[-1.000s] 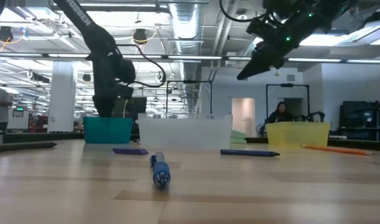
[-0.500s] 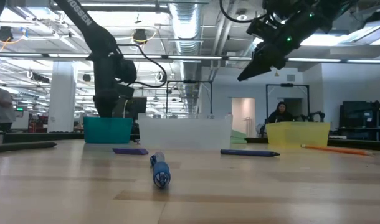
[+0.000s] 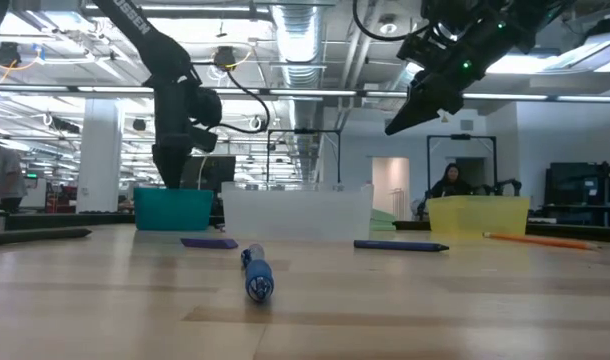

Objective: Sort crayons/erasers/pens/pencils in bins
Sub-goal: Put the yellow eraser into the blue bin, then put the middle blue crayon into the transparent bin

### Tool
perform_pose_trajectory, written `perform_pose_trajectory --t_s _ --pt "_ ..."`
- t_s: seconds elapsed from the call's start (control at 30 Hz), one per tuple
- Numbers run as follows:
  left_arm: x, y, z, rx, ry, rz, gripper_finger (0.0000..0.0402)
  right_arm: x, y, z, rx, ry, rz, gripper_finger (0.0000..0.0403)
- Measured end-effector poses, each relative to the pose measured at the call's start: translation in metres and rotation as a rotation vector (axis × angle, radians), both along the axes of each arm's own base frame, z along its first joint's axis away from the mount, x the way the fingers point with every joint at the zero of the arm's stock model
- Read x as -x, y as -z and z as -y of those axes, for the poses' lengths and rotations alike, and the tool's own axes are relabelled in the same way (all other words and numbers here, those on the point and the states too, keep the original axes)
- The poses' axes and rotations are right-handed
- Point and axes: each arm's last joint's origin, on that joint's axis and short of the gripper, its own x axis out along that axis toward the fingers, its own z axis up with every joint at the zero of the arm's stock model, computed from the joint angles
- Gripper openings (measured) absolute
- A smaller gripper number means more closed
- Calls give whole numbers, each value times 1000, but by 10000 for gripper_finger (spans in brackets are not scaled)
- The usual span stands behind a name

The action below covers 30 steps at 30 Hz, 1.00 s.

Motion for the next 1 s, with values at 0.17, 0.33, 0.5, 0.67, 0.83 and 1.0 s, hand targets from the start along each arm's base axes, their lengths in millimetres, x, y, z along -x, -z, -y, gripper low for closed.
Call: perform_pose_trajectory --t_s 0.17,0.33,0.5,0.67,0.83,1.0 --pt "-4 -2 3 0 2 -6 150 0 0 0 0 0 0 8" --pt "-4 -3 3 -94 -22 -131 173 0 0 0 0 0 0 8" --pt "-9 -3 9 -201 29 -281 165 0 0 0 0 0 0 8" --pt "-17 -4 17 -220 67 -304 117 0 0 0 0 0 0 8" --pt "-20 -15 26 -251 63 -272 18 1 1 0 -3 1 -12 7" --pt "-14 -35 36 -334 2 -180 2 1 1 0 -15 12 -3 3"
